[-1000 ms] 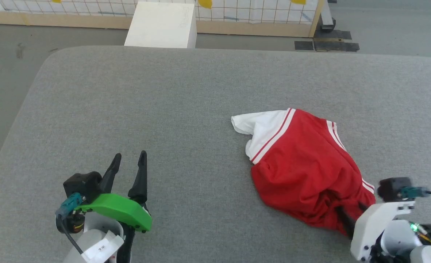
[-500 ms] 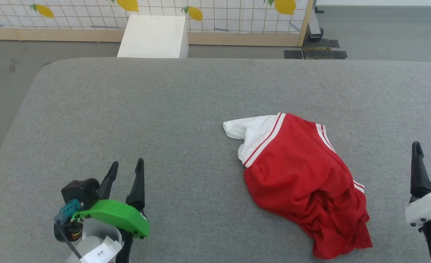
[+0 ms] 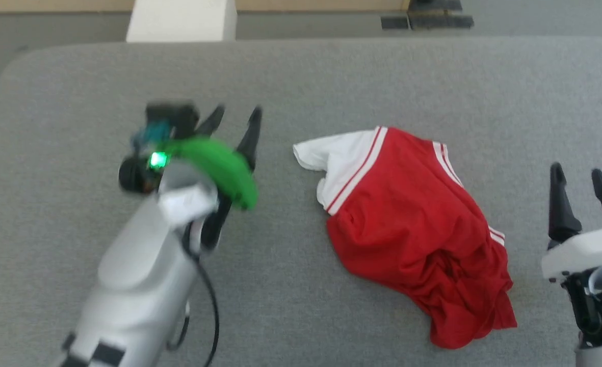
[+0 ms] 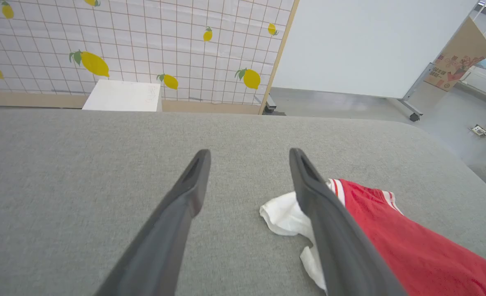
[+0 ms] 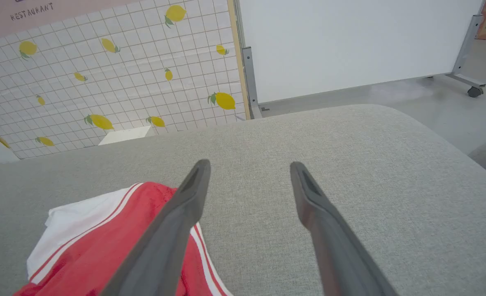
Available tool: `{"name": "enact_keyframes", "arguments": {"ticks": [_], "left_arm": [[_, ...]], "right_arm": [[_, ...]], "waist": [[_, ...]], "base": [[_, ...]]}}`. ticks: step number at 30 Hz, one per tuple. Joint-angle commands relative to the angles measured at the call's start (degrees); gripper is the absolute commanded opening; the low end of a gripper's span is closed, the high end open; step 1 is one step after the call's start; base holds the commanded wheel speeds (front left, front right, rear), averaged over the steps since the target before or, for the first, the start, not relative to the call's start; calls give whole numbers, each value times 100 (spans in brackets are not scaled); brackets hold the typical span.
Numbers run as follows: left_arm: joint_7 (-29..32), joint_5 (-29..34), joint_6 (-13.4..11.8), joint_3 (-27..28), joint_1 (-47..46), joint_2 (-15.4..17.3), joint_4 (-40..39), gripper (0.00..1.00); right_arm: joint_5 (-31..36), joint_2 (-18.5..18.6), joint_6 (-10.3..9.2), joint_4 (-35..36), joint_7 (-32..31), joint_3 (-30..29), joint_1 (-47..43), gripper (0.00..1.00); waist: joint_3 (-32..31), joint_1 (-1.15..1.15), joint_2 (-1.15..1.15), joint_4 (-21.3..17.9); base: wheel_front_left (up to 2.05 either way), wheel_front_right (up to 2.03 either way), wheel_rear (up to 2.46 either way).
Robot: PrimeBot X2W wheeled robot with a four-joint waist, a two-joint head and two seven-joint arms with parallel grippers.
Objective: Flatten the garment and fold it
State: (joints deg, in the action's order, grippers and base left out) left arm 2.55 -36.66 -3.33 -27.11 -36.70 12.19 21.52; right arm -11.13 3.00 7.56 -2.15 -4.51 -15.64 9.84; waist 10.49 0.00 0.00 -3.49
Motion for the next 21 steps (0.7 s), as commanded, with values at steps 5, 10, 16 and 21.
{"name": "enact_keyframes", "arguments": {"ticks": [5, 10, 16, 21], "left_arm": [[1069, 176, 85, -299, -1401, -212, 938, 100], [2528, 268, 132, -722, -2344, -413, 1783, 100], [3990, 451, 250, -1276, -2936, -567, 2473, 100], [5044, 530, 397, -1693, -2995, -649, 2806, 100]], "right_arm": [[-89, -12, -8, -88, 104, 243, 315, 100], [-187, -12, -8, -199, 204, 321, 376, 100], [-245, -12, -8, -298, 314, 346, 415, 100], [-203, -12, -8, -343, 383, 295, 445, 100]], "waist": [[929, 0, 0, -548], [1255, 0, 0, -770], [1504, 0, 0, -914], [1592, 0, 0, -924]], "base": [[0, 0, 0], [0, 0, 0], [0, 0, 0], [0, 0, 0]]}}
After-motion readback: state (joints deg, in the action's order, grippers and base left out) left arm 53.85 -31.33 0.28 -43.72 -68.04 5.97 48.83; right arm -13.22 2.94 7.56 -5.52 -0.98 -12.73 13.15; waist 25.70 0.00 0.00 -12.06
